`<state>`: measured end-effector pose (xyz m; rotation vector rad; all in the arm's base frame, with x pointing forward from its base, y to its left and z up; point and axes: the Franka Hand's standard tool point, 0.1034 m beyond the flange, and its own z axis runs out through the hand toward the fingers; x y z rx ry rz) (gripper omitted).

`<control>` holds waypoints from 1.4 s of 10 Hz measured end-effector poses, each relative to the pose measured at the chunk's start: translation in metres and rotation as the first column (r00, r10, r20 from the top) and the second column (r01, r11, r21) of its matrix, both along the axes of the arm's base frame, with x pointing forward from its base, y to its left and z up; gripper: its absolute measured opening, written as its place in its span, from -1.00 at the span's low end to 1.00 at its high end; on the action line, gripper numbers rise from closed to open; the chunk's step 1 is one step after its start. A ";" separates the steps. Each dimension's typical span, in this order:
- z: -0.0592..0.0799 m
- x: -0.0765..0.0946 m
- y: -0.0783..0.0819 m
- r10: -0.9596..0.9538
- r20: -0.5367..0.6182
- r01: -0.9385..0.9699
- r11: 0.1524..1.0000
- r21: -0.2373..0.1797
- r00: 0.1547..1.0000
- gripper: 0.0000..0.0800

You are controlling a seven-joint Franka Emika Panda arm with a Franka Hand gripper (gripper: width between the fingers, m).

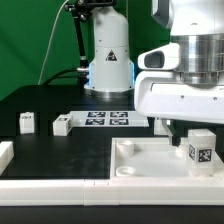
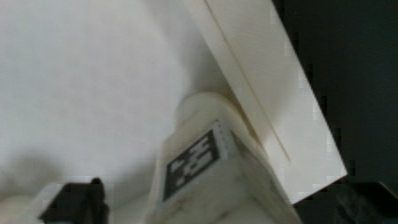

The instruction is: Assemble one leg

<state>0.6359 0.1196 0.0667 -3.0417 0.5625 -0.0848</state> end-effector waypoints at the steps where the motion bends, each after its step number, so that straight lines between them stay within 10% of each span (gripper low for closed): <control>1: 0.000 0.000 -0.001 0.093 0.003 -0.093 0.996 -0.011 0.996 0.62; 3: 0.000 0.000 -0.002 0.274 0.005 -0.274 0.961 -0.032 0.962 0.62; 7: 0.000 0.001 -0.004 0.359 0.003 -0.358 0.933 -0.044 0.933 -0.28; 14: -0.001 0.000 -0.005 -0.049 0.005 0.049 0.999 -0.021 0.999 -0.28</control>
Offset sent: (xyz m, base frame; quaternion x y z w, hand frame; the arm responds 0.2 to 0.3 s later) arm 0.0000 0.0000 0.0000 0.0000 0.0000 -0.2377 0.9713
